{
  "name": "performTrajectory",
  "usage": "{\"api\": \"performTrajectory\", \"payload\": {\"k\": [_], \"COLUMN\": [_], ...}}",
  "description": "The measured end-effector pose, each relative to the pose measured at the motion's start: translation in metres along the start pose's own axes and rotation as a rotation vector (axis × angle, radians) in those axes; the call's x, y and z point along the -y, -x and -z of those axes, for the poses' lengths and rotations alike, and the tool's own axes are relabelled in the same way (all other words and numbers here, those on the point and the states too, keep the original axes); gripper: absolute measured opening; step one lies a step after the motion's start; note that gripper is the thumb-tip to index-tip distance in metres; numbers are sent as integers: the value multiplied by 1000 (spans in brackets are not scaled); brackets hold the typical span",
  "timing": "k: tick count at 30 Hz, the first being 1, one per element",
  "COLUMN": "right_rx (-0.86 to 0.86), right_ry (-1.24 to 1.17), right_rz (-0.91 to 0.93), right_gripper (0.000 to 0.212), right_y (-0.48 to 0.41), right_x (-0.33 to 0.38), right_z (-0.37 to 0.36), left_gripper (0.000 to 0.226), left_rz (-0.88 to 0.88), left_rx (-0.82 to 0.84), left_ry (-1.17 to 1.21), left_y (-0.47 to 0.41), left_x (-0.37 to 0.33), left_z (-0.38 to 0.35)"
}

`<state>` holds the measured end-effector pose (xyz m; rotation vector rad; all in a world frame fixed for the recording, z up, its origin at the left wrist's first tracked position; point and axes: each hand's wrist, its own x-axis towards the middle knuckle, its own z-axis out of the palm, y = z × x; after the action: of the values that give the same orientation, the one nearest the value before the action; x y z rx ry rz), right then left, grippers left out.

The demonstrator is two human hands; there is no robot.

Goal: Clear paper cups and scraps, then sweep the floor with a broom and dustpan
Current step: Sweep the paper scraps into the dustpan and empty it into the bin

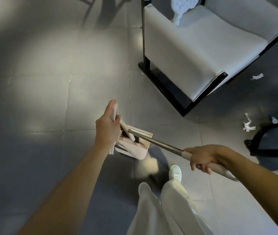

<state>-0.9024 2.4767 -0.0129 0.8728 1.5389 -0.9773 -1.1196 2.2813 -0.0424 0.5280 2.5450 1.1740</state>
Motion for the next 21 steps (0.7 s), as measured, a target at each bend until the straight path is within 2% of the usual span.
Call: {"api": "performTrajectory", "payload": {"k": [3,7,10,21], "right_rx": [-58,-180,-270,-413], "right_ry": [-106,-57,-36,56], "right_rz": [5,61,86,134], "right_gripper": [46,45,38,31], "right_y": [21,41,49,18], "right_x": [-21,-28,-20,60], "right_z": [2,-1,14,146], "left_gripper": [47,46,42,47], "left_rz": [-35,-90,-59,-5], "left_rx": [41,40,15,-52], "left_ry": [-8,-50,-21,83], "left_y": [10,17,11,-100], "left_x": [0,-6,-16,-54], "left_z": [1,1,1,9]}}
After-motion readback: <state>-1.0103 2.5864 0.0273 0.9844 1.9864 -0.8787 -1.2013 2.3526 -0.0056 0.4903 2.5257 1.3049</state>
